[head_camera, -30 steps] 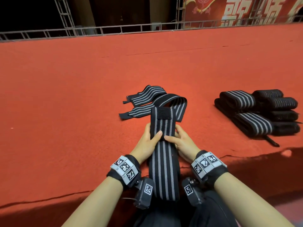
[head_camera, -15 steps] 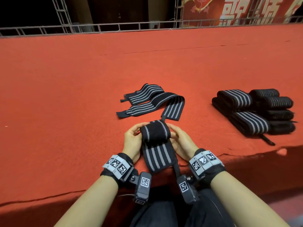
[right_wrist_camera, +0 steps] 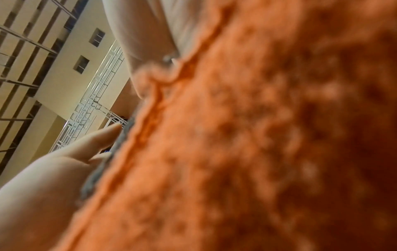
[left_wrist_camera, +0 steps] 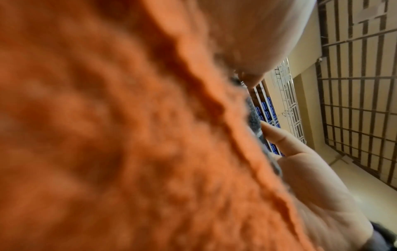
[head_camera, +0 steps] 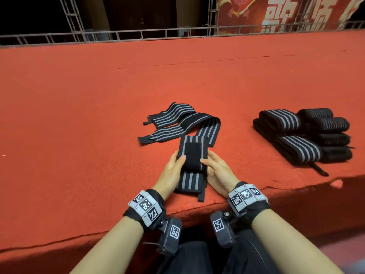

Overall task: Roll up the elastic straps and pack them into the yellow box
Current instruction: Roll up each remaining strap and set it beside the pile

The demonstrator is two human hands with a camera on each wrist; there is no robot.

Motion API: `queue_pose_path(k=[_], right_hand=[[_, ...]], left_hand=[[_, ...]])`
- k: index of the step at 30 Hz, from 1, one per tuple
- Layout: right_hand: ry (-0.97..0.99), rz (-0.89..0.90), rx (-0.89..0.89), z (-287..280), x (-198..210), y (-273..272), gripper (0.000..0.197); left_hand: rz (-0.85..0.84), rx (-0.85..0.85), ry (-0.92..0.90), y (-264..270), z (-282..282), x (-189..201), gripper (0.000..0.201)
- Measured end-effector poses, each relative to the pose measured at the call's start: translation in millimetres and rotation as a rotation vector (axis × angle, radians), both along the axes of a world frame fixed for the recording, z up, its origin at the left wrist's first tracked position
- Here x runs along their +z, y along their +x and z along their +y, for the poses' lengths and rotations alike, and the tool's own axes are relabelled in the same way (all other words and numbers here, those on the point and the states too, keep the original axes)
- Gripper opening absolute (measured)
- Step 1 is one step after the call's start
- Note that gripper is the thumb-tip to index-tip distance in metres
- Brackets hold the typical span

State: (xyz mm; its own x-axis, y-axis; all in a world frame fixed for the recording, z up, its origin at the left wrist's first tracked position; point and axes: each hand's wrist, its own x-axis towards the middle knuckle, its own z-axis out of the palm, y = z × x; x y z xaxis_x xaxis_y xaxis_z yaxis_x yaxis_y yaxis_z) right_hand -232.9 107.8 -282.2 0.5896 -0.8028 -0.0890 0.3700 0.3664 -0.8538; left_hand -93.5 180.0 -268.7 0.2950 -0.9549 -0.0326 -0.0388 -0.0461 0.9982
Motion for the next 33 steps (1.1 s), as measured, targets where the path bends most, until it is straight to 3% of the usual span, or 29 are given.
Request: queue_pose_path(k=[2,6,9,17,22,24,26,30,33], right_hand=[[0.006,0.026,-0.008,2,3,1,0.047],[-0.004,0.049,-0.026,4,3,1,0.053],[-0.029,0.069,-0.01,3,2,0,0.064],[-0.122,0.127,-0.01,7,7,-3,0.053],[-0.126,0.096,0.025,7,7,-6,0.054],[-0.133,0.067,0.025,8,6,-7,0.057],[-0.143,0.033,0.033,6,5,-9,0.06],[-0.127,-0.012,-0.009,6,6,-9,0.056],[-0.11,-0.041,-0.057,5,2,-8,0.05]], left_hand=[[-0.028,-0.069,-0.044,-2,2,1,0.032],[-0.165,-0.163,-0.137,2,5,-7,0.052],[-0.11,-0.08,-0.141,5,1,-14,0.057],[-0.078,0.029,-0.083,8,-1,-17,0.058],[-0.042,0.036,-0.037,9,-2,-15,0.094],[-0.056,0.022,-0.019,10,-3,-15,0.098],[-0.081,0.007,-0.015,10,-3,-17,0.09],[-0.154,0.008,-0.043,6,-3,-14,0.045],[-0.185,-0.026,-0.042,5,-3,-10,0.029]])
